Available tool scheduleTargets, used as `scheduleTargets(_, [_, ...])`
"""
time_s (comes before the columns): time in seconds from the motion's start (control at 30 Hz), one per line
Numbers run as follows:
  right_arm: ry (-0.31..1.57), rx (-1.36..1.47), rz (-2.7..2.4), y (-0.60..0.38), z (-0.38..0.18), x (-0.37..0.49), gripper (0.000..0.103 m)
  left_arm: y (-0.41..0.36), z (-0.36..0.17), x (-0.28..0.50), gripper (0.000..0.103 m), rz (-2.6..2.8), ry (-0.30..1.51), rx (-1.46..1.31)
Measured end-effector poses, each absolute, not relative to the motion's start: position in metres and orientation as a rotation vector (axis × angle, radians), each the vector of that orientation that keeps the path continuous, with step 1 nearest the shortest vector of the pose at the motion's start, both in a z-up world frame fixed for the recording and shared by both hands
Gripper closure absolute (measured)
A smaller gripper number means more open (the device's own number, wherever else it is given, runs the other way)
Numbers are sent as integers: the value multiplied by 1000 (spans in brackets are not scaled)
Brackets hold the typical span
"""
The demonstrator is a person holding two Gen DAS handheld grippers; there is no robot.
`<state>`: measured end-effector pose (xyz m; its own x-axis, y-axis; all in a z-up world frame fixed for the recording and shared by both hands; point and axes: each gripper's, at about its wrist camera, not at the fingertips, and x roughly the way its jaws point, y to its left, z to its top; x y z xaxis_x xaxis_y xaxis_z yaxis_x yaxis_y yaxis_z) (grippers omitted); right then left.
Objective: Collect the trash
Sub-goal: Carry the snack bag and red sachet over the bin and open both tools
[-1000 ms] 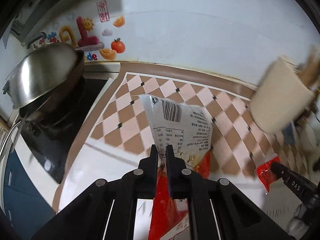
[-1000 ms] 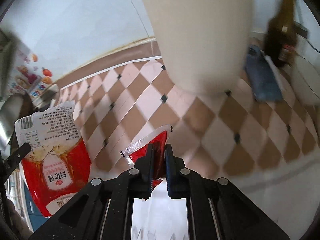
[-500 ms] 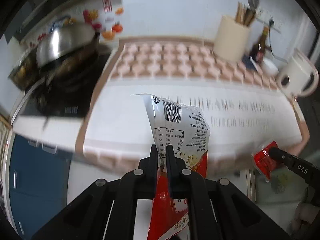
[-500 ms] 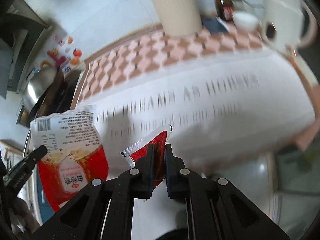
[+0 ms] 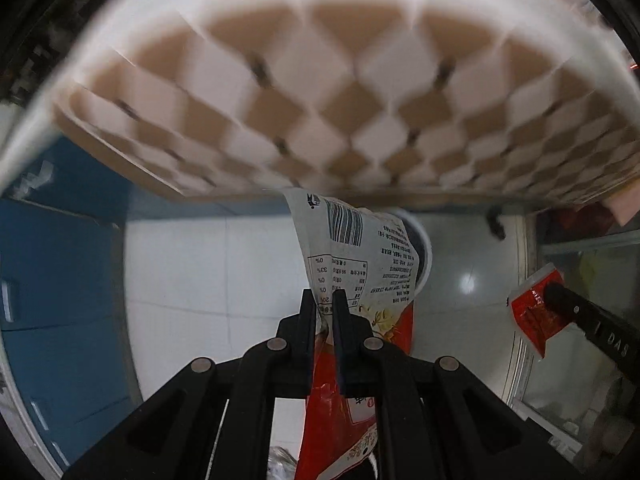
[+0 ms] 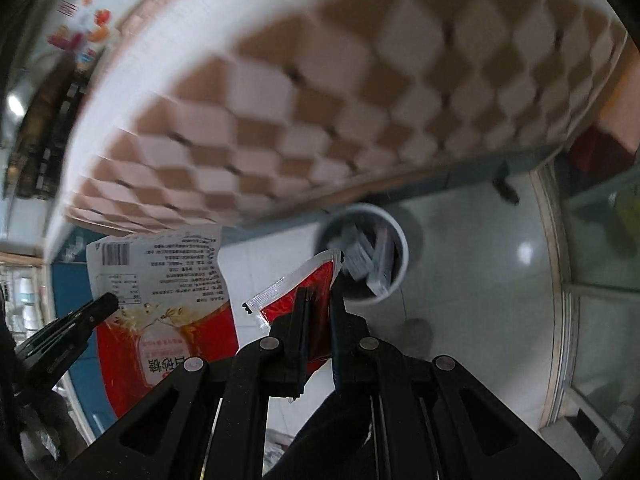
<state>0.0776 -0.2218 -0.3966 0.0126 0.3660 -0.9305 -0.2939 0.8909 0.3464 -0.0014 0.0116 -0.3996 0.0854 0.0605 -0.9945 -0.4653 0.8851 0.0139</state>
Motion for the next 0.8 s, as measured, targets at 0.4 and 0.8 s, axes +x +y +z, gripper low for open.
scheduleTargets(0.4, [1595, 100, 404, -212, -665, 136, 94, -1, -686, 69, 97, 363, 1614, -519])
scheduleTargets(0.8, [1714, 130, 385, -184, -806, 156, 86, 1, -758, 71, 42, 329, 1641, -648])
